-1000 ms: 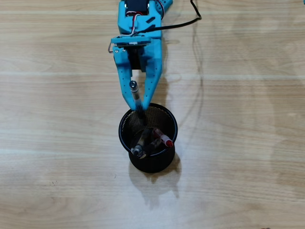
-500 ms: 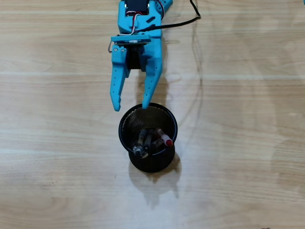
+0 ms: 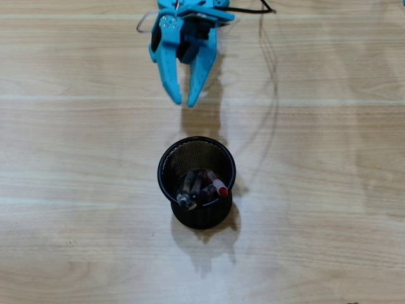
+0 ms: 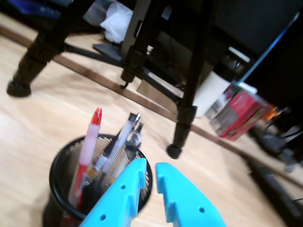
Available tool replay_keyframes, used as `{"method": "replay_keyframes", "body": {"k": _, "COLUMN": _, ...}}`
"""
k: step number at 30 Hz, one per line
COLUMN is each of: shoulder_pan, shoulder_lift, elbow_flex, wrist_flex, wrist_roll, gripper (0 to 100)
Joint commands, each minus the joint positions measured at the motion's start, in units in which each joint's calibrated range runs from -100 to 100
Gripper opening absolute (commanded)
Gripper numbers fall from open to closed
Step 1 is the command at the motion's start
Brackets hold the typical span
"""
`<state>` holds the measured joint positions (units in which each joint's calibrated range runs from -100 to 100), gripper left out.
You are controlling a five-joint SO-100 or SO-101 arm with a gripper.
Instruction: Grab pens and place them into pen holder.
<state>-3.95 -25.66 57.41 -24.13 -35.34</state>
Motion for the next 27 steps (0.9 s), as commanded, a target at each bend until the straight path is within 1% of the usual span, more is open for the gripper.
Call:
{"method": "replay_keyframes", "body": {"k": 1, "shoulder_pan": 0.25, "shoulder_lift": -11.33, "elbow_flex": 7.66, "wrist_flex": -0.34, "wrist_roll": 6.34, "gripper": 2}}
{"method": "replay_keyframes", "body": {"k": 8, "shoulder_pan": -0.21, "shoulder_lift": -30.43, "elbow_flex": 25.12, "wrist_flex": -0.34, "wrist_roll": 17.33, "gripper": 2}}
{"method": "replay_keyframes", "body": {"k": 14, "shoulder_pan": -0.48, "shoulder_lift": -47.17, "elbow_flex": 41.96, "wrist_flex": -0.34, "wrist_roll": 21.47, "gripper": 2}}
{"method": "replay_keyframes", "body": {"k": 15, "shoulder_pan": -0.48, "shoulder_lift": -48.86, "elbow_flex": 42.41, "wrist_flex": 0.85, "wrist_roll": 22.05, "gripper": 2}}
{"method": "replay_keyframes", "body": {"k": 21, "shoulder_pan": -0.3, "shoulder_lift": -60.33, "elbow_flex": 41.96, "wrist_flex": 21.53, "wrist_roll": 26.03, "gripper": 2}}
{"method": "replay_keyframes", "body": {"k": 27, "shoulder_pan": 0.34, "shoulder_lift": -72.47, "elbow_flex": 41.96, "wrist_flex": 45.04, "wrist_roll": 31.37, "gripper": 2}}
